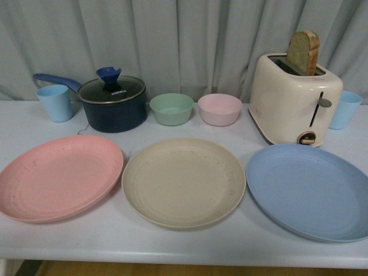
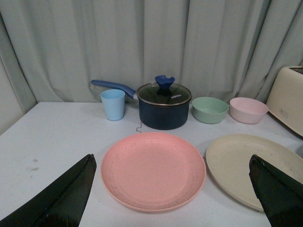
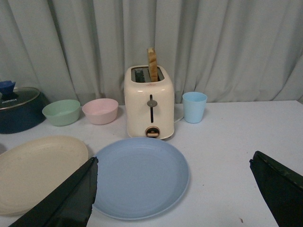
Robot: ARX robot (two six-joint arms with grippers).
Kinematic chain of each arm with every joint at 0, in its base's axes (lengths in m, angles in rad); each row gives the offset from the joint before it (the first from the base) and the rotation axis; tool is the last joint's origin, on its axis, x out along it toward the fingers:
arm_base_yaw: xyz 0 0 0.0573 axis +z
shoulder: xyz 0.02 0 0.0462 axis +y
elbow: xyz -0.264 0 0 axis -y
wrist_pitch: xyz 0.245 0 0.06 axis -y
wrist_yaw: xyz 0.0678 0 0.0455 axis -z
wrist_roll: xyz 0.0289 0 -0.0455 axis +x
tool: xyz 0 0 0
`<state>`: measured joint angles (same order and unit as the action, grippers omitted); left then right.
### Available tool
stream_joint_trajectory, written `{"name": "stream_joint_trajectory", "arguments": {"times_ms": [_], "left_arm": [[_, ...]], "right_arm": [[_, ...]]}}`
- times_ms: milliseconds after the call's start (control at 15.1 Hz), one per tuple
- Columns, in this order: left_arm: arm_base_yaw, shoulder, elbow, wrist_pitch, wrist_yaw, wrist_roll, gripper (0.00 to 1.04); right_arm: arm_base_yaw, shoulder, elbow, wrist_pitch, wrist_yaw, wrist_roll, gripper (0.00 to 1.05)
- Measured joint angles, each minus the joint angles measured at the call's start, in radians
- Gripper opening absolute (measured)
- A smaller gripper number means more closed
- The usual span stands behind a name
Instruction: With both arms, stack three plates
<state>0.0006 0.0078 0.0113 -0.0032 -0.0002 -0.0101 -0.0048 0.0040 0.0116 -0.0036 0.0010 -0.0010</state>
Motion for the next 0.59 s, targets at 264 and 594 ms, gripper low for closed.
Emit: {"name": "stream_joint_trajectory", "arguments": {"times_ms": [264,594], "left_arm": [[0.0,0.0,0.0,0.0,0.0,0.0,0.98],[0.0,0.0,0.0,0.0,0.0,0.0,0.98]], "right_arm": [[0.0,0.0,0.0,0.0,0.0,0.0,0.98],[0.0,0.0,0.0,0.0,0.0,0.0,0.98]]}}
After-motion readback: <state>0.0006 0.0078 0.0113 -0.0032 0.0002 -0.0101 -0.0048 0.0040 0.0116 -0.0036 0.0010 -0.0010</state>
